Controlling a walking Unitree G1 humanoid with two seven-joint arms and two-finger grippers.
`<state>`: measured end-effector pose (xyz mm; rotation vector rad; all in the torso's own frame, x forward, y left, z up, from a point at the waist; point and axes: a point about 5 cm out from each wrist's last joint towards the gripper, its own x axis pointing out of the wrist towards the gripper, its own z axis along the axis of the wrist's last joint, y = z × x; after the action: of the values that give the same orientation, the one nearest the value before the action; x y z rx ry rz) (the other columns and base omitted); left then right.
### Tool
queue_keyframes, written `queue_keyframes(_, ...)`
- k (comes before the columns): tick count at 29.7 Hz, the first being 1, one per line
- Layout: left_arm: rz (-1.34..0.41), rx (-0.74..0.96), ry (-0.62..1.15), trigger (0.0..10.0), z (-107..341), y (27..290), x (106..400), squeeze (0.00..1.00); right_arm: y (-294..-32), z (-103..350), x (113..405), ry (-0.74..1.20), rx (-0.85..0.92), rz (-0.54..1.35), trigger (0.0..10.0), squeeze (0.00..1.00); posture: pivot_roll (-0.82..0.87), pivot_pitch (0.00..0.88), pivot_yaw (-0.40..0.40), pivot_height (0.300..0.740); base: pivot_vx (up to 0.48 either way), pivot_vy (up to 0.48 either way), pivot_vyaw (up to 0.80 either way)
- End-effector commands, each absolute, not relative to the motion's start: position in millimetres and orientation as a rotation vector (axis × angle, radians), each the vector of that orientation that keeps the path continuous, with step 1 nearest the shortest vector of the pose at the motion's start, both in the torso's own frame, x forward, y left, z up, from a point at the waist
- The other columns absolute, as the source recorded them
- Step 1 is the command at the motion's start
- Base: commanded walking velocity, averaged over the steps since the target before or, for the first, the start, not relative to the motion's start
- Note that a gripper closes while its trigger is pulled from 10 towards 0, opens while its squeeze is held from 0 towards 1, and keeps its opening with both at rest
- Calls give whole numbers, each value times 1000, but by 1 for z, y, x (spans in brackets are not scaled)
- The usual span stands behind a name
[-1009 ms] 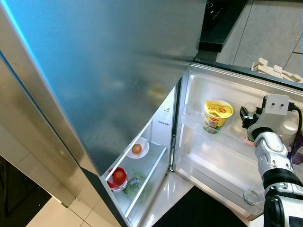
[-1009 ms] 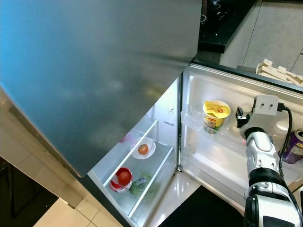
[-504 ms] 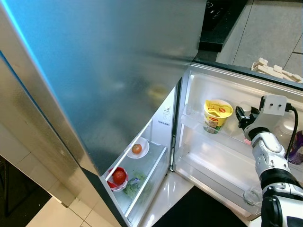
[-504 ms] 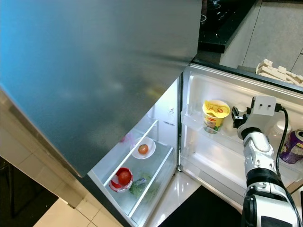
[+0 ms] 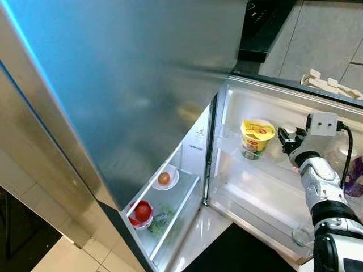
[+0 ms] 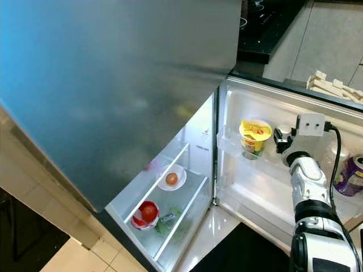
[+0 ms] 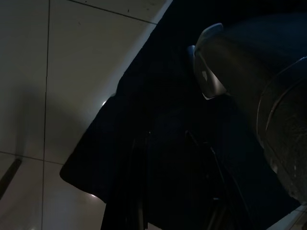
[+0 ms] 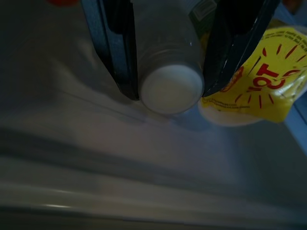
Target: Restocking fridge
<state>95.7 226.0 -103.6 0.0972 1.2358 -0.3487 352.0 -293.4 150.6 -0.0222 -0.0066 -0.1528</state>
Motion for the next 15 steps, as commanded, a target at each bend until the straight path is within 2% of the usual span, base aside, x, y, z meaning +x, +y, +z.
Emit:
queue_keyframes(1, -345, 125, 1254, 10000, -102, 235, 92, 0, -295, 152, 352, 10, -43, -160, 10000, 0, 64, 42, 90, 740, 0, 0, 0)
queue_keyframes(15, -349, 125, 1252, 10000, -103, 233, 93, 0, -301, 152, 351, 32, -85, -201, 10000, 0, 62, 44, 91, 740, 0, 0, 0)
